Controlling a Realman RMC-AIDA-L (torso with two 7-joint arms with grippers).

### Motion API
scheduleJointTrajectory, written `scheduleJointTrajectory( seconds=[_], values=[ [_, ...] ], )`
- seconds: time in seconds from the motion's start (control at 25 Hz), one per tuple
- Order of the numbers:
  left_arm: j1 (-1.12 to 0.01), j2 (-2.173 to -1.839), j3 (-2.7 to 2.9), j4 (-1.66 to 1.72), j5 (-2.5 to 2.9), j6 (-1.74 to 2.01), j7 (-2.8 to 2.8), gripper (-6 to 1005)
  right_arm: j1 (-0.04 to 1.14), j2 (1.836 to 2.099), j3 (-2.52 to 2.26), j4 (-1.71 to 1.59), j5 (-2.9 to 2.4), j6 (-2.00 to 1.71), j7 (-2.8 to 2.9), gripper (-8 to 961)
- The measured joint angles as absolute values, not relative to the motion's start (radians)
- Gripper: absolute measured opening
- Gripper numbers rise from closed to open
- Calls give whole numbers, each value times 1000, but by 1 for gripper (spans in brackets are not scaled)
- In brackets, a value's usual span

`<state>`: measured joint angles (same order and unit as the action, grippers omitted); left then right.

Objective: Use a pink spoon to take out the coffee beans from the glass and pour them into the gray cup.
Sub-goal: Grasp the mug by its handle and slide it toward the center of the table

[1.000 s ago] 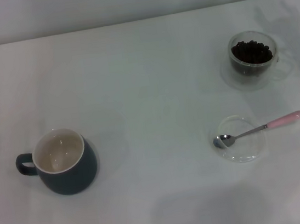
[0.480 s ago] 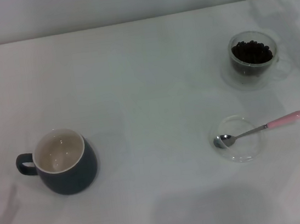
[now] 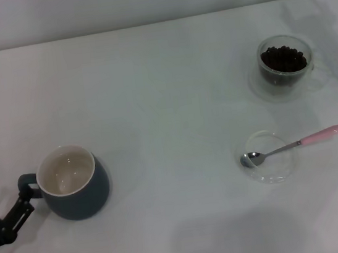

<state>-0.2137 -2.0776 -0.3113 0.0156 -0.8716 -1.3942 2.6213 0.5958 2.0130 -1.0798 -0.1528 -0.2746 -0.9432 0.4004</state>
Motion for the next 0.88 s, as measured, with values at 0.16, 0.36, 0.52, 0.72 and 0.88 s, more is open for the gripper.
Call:
scheduleJointTrajectory(
  seconds=[0.16,0.36,0.52,0.72,0.88],
  values=[
    [-241,-2077,-311,15,-857,-1348,2622,887,587,2013,-1079,-150,-275,-943,400,782],
    [-267,-2078,-311,14,-856,-1302,2622,887,576,2013,-1078,-154,-275,-946,401,782],
    [-275,-2076,-315,14,-859,-1299,2622,881,575,2011,-1078,-155,-275,-948,402,782],
    [-296,-2076,-317,15,-861,-1290,2622,845,577,2011,-1077,-155,-275,-945,401,782],
    [-308,-2079,-316,12,-861,-1269,2626,816,581,2011,-1077,-155,-275,-945,400,782]
  ],
)
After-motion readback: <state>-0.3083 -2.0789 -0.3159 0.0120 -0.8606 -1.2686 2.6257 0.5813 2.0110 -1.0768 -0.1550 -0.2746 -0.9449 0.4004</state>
